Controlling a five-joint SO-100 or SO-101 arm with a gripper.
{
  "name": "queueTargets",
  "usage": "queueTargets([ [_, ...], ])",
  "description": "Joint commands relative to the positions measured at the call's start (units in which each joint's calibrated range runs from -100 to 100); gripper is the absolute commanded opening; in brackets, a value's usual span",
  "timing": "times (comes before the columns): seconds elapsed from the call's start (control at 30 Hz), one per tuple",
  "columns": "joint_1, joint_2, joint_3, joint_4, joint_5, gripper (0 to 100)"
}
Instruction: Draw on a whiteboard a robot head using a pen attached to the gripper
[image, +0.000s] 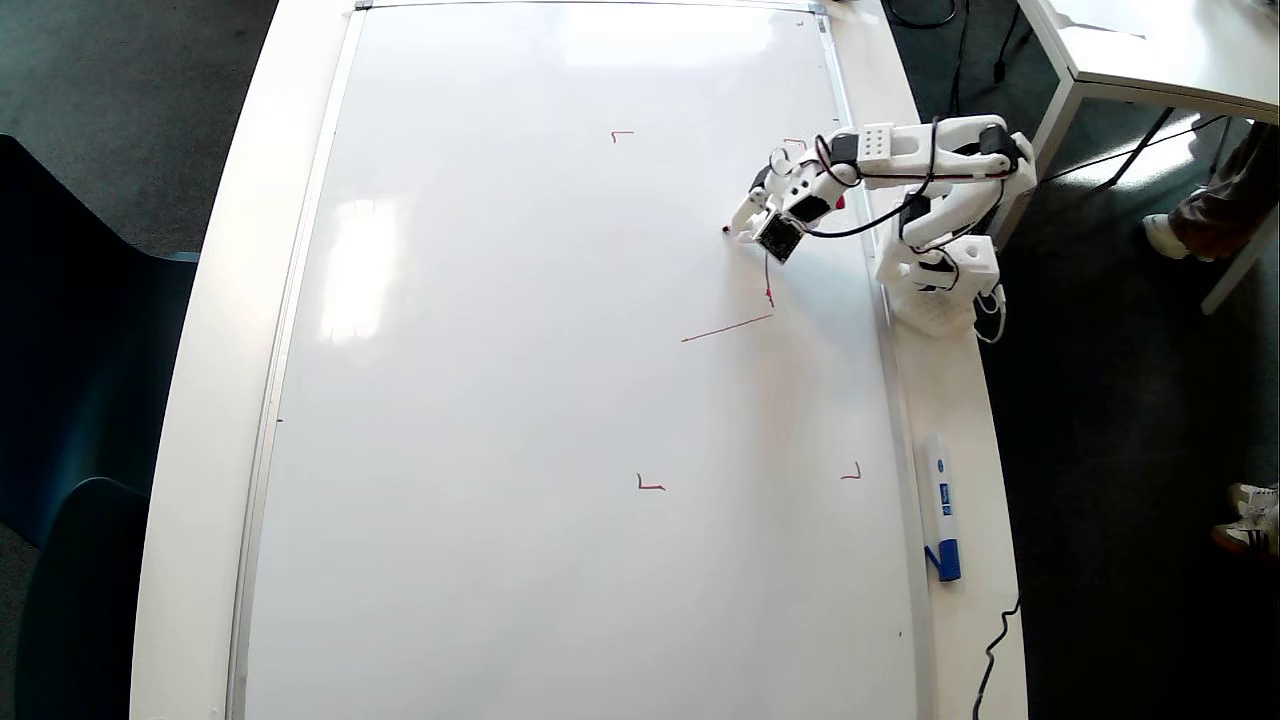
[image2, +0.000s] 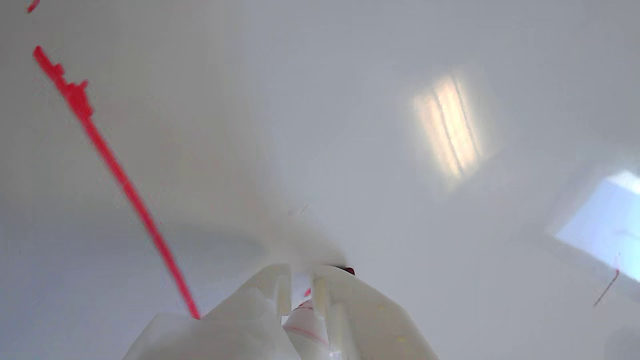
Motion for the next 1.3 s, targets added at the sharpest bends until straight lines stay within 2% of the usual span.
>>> queueTargets([
  [0.0,-1.1,6.21,-6.07,-4.66,-0.38,1],
  [0.4,-1.91,21.47,-20.6,-5.1,-1.61,1],
  [1.27,-2.36,22.39,-20.96,-5.1,-1.34,1],
])
